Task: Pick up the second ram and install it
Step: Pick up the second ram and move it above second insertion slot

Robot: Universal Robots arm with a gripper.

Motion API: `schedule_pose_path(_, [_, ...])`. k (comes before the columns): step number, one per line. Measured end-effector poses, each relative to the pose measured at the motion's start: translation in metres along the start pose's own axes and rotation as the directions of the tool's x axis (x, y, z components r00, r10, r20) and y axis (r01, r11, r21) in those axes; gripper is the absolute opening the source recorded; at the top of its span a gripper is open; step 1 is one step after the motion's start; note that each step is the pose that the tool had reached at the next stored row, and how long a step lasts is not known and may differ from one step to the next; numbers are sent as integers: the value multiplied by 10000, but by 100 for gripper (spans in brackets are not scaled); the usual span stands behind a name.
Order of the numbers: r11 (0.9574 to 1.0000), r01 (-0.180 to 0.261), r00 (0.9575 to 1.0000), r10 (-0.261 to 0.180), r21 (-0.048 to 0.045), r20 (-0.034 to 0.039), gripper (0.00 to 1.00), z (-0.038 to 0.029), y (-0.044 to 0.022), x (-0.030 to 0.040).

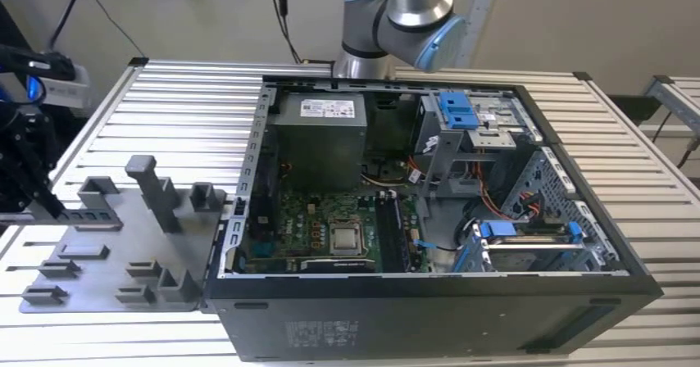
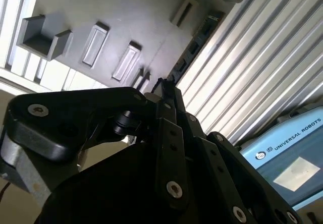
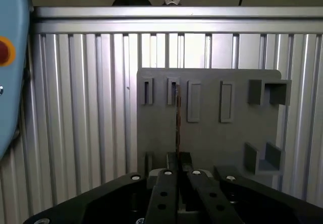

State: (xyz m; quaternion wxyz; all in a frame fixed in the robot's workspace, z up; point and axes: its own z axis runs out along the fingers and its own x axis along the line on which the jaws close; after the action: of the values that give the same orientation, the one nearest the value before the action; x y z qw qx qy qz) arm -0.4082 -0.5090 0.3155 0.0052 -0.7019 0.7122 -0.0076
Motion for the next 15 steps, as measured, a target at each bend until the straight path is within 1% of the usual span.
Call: schedule_pose_path(15, [10000,1,10000,-1,0,0,14,-143,-3,1])
